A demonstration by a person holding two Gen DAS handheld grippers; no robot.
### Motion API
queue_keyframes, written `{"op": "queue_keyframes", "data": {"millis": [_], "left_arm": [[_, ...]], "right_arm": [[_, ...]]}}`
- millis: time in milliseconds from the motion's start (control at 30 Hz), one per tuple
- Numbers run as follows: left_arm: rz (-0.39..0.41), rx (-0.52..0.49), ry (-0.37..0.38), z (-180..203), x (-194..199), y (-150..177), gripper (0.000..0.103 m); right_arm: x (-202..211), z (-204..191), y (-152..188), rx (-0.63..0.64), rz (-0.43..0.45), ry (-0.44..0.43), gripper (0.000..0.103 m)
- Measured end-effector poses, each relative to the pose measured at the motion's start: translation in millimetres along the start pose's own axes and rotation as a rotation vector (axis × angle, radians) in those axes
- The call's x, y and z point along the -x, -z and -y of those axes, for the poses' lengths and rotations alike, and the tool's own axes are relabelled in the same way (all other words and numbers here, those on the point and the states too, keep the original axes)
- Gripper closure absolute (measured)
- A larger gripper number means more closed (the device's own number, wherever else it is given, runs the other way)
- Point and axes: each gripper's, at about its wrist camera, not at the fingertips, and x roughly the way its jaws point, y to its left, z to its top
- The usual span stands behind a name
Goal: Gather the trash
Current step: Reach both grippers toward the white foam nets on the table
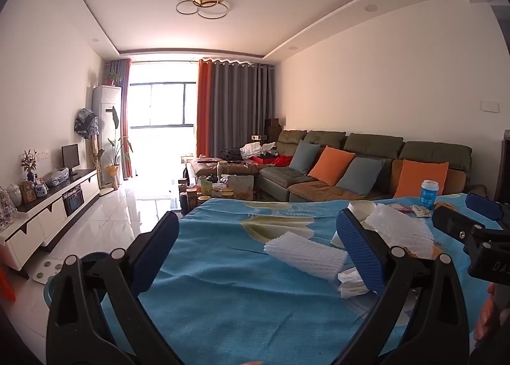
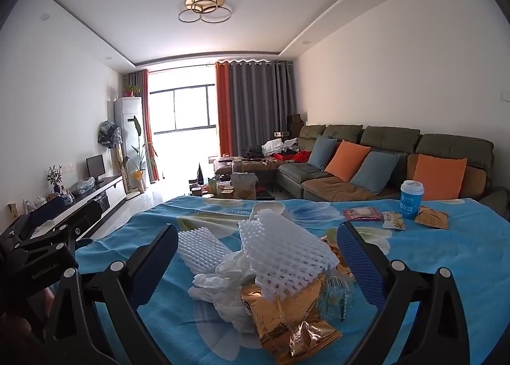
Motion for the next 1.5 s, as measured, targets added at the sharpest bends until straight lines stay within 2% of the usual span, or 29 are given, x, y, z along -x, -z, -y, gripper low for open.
{"op": "queue_keyframes", "data": {"millis": [367,833,967,1233,1400,1500], "left_arm": [[0.016,-0.004,0.002,7,3,-3,0.006],[-0.059,0.0,0.008,2,-2,-2,0.006],[-0.023,-0.003,0.007,3,-1,-2,0.006],[0.0,0.003,0.009,5,-2,-1,0.006],[-0.026,0.01,0.016,4,-5,1,0.006],[-0.076,0.019,0.038,3,-14,4,0.006]], "right_arm": [[-1,1,0,-0.001,-0.001,-0.005,0.007],[-4,-1,-1,-0.009,-0.018,-0.005,0.007],[-4,0,0,-0.008,-0.018,-0.005,0.007],[-6,0,0,-0.01,-0.027,-0.006,0.007],[-10,2,0,-0.005,-0.04,-0.001,0.007],[-17,3,1,0.001,-0.07,0.007,0.007]]}}
